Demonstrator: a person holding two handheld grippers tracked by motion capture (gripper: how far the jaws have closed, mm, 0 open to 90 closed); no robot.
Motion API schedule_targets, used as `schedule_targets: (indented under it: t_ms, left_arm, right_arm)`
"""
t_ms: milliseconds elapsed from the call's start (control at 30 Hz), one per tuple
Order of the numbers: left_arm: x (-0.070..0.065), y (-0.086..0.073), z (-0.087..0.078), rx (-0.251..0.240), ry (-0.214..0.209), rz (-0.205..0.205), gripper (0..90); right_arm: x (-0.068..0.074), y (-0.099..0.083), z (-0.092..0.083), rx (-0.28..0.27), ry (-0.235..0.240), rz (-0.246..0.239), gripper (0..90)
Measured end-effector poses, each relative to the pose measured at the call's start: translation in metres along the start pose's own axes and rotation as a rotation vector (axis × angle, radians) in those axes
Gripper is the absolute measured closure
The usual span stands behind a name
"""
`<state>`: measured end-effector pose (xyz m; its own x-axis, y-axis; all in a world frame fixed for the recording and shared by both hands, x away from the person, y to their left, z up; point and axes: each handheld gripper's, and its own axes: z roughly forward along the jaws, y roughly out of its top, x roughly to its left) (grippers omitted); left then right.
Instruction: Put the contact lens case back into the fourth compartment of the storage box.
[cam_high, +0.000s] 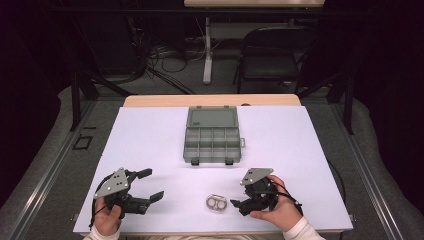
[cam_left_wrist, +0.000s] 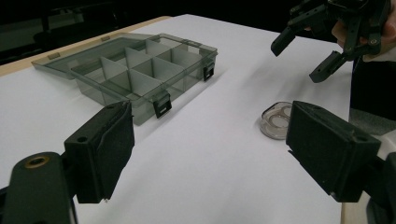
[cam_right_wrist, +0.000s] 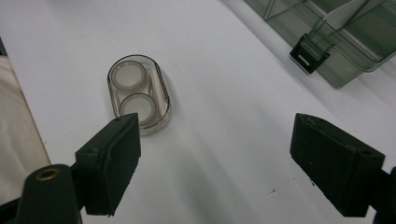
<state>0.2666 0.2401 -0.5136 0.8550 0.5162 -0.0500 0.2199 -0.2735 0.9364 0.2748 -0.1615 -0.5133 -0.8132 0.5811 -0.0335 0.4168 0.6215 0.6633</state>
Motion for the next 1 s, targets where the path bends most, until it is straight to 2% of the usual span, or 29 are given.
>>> schedule_targets:
  t_ms: [500,767,1000]
  left_arm:
    - [0.000,0.000,0.000,0.008,0.001,0.005,16.0]
    - [-0.001,0.000,0.000,0.012,0.001,0.007,16.0]
    - [-0.001,0.000,0.000,0.012,0.002,0.007,16.0]
  right_arm:
    - [0.007,0.009,0.006,0.049,0.029,-0.033,16.5]
    - [0.011,0.015,0.013,0.093,0.044,-0.030,18.6]
    - [0.017,0.021,0.019,0.109,0.068,-0.058,18.6]
